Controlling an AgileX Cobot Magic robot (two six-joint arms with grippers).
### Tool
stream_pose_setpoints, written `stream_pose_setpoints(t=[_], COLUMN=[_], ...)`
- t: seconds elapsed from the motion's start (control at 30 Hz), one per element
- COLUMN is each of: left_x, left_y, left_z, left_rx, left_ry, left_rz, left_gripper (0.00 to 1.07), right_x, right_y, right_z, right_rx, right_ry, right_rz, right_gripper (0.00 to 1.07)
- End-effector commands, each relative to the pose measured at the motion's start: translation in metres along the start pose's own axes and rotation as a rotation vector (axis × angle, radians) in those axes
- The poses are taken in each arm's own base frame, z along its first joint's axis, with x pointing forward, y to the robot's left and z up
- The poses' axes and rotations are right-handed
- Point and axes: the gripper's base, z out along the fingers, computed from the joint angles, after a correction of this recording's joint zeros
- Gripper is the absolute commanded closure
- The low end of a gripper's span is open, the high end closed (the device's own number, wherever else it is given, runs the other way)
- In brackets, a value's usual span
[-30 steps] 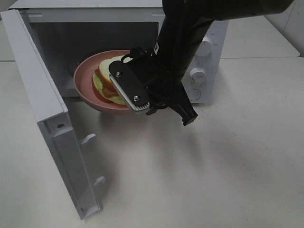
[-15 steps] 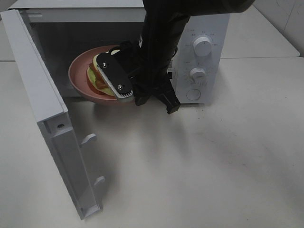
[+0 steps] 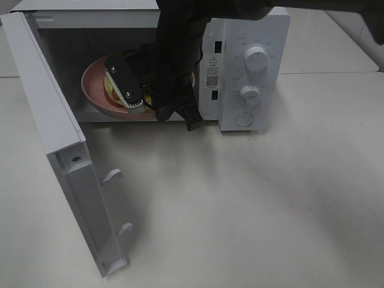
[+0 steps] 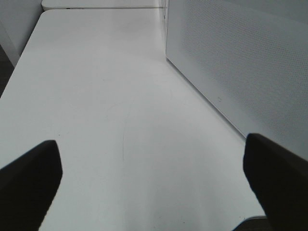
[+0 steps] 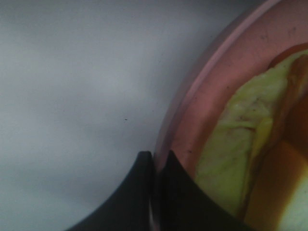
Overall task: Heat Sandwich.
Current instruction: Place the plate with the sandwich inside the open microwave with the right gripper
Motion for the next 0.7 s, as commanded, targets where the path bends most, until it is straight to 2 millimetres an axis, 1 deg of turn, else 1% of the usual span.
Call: stream_pose_setpoints(t=[0.03, 0.23, 0.5, 0.7], left_x=[0.001, 0.001, 0.001, 0.001], left_y=[-0.001, -0.001, -0.001, -0.001], left_z=[-0.003, -0.003, -0.003, -0.003], left_rx=[0.009, 0.009, 0.009, 0.009], left_ry=[-0.033, -0.033, -0.033, -0.033], left_rz=[-0.016, -0.016, -0.016, -0.016], left_gripper=[0.09, 0.09, 0.09, 0.09], right_x=[-0.001, 0.0, -0.001, -0.002], right_y=[-0.007, -0.02, -0.028, -0.038], right_z=[0.004, 0.012, 0.02, 0.024], right_rx=[0.013, 0.049, 0.073, 0.142], right_ry=[0.001, 0.023, 0.03, 0.023], right_rz=[0.02, 0.059, 0.051, 0.046], right_gripper=[1.06, 1.06, 1.06, 1.06])
